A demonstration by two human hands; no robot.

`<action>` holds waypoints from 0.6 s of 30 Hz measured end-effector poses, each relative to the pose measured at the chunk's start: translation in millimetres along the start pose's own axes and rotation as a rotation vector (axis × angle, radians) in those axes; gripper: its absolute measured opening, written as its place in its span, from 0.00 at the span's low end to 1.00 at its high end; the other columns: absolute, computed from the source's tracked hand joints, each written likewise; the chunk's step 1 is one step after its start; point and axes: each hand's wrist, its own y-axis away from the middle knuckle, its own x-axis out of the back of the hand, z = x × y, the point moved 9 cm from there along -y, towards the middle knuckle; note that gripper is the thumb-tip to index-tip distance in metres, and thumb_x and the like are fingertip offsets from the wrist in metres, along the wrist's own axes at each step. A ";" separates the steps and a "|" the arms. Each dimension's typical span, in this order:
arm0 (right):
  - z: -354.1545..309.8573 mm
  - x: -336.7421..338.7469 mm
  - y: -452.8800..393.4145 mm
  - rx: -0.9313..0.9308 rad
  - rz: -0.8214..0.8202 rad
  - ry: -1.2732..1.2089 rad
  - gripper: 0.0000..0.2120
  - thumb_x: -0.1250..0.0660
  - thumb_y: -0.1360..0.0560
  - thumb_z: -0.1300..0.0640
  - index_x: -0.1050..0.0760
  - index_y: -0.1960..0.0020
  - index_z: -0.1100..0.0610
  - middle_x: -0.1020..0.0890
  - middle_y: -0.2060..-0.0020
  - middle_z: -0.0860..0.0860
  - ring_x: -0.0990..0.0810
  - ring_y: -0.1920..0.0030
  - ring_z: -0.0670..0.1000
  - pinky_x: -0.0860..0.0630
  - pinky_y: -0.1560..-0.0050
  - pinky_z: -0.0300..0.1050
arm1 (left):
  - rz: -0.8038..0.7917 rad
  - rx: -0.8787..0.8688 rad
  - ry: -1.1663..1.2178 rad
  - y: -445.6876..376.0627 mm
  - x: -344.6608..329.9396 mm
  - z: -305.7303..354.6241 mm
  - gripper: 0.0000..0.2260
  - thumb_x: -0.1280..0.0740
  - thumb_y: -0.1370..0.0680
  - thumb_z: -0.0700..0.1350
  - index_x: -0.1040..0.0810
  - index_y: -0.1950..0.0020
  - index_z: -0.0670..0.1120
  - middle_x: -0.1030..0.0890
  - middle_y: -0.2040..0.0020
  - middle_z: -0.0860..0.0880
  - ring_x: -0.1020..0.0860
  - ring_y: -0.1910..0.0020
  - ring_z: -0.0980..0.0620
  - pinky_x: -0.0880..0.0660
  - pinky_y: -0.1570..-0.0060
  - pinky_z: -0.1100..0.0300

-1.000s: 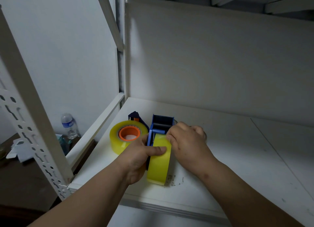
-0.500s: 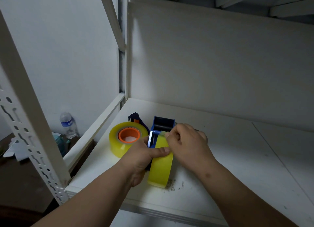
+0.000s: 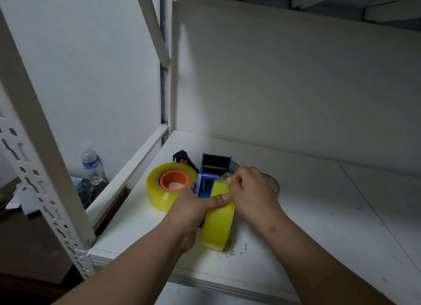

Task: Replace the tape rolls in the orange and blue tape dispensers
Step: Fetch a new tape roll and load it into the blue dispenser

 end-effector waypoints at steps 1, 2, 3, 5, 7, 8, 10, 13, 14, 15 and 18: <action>1.8 -0.9 -1.1 -0.020 -0.005 -0.005 0.16 0.41 0.23 0.52 0.40 0.67 0.47 0.28 0.59 0.48 0.25 0.55 0.53 0.28 0.48 0.54 | 0.029 -0.022 0.014 0.8 2.8 0.2 0.21 0.21 0.33 0.40 0.22 0.42 0.47 0.13 0.61 0.52 0.15 0.64 0.53 0.22 0.71 0.62; 3.1 -1.7 -1.9 -0.037 -0.009 -0.011 0.15 0.41 0.23 0.52 0.40 0.67 0.47 0.27 0.61 0.48 0.26 0.56 0.53 0.29 0.48 0.54 | 0.055 -0.041 0.022 1.3 5.6 0.6 0.21 0.20 0.34 0.40 0.23 0.44 0.50 0.13 0.62 0.54 0.15 0.64 0.55 0.22 0.71 0.64; 4.0 -2.4 -2.5 -0.047 -0.010 -0.010 0.15 0.42 0.23 0.52 0.40 0.67 0.47 0.28 0.62 0.48 0.26 0.57 0.53 0.29 0.49 0.53 | 0.072 -0.057 0.020 1.6 7.8 0.8 0.22 0.20 0.35 0.42 0.24 0.46 0.52 0.13 0.61 0.57 0.15 0.64 0.57 0.22 0.70 0.65; 4.7 -3.0 -3.7 -0.051 -0.001 0.020 0.15 0.42 0.23 0.52 0.40 0.67 0.48 0.28 0.62 0.47 0.27 0.58 0.53 0.31 0.49 0.52 | 0.083 -0.080 -0.014 1.0 9.7 1.7 0.22 0.20 0.35 0.44 0.24 0.47 0.54 0.14 0.61 0.60 0.16 0.65 0.62 0.24 0.71 0.69; 3.4 -2.3 -5.0 -0.036 0.019 0.074 0.13 0.43 0.23 0.52 0.39 0.65 0.49 0.29 0.62 0.47 0.27 0.59 0.53 0.32 0.49 0.51 | 0.086 -0.096 -0.049 -0.3 10.8 3.1 0.21 0.20 0.34 0.45 0.23 0.45 0.54 0.14 0.60 0.61 0.17 0.63 0.64 0.25 0.71 0.73; 1.2 -1.2 -5.3 -0.012 0.036 0.112 0.13 0.43 0.23 0.51 0.40 0.65 0.49 0.30 0.63 0.46 0.29 0.61 0.53 0.33 0.50 0.50 | 0.084 -0.098 -0.065 -0.5 11.1 4.2 0.21 0.20 0.33 0.46 0.22 0.44 0.53 0.14 0.59 0.60 0.17 0.62 0.64 0.25 0.70 0.73; -4.9 1.9 -5.0 0.055 0.086 0.184 0.12 0.43 0.23 0.51 0.40 0.65 0.48 0.33 0.65 0.44 0.32 0.63 0.50 0.38 0.52 0.48 | 0.056 -0.103 -0.093 -0.4 10.4 6.1 0.18 0.22 0.31 0.45 0.21 0.42 0.49 0.14 0.61 0.58 0.17 0.64 0.63 0.26 0.70 0.72; -15.8 6.6 -1.6 0.172 0.177 0.247 0.10 0.42 0.24 0.52 0.38 0.63 0.48 0.32 0.65 0.43 0.34 0.63 0.48 0.46 0.53 0.45 | -0.002 -0.093 -0.133 -0.7 8.3 6.4 0.13 0.25 0.27 0.45 0.21 0.45 0.44 0.19 0.70 0.60 0.21 0.72 0.64 0.28 0.74 0.72; -19.2 7.8 0.2 0.208 0.205 0.262 0.09 0.41 0.24 0.53 0.37 0.62 0.48 0.32 0.64 0.43 0.34 0.63 0.48 0.48 0.53 0.44 | -0.013 -0.086 -0.150 -1.3 7.6 6.1 0.10 0.26 0.26 0.45 0.21 0.47 0.44 0.21 0.72 0.60 0.23 0.73 0.65 0.29 0.75 0.73; -21.6 9.2 1.8 0.232 0.231 0.277 0.09 0.41 0.24 0.53 0.37 0.62 0.48 0.32 0.64 0.43 0.34 0.64 0.48 0.48 0.53 0.44 | -0.024 -0.075 -0.168 -1.2 6.6 5.9 0.09 0.27 0.25 0.46 0.21 0.48 0.45 0.22 0.72 0.60 0.24 0.74 0.65 0.30 0.76 0.73; -24.4 16.2 4.3 0.250 0.314 0.357 0.06 0.37 0.26 0.54 0.29 0.62 0.50 0.28 0.64 0.46 0.28 0.64 0.50 0.44 0.53 0.47 | -0.055 -0.045 -0.209 0.2 0.9 7.8 0.06 0.29 0.24 0.46 0.19 0.47 0.51 0.18 0.64 0.55 0.21 0.69 0.62 0.28 0.72 0.71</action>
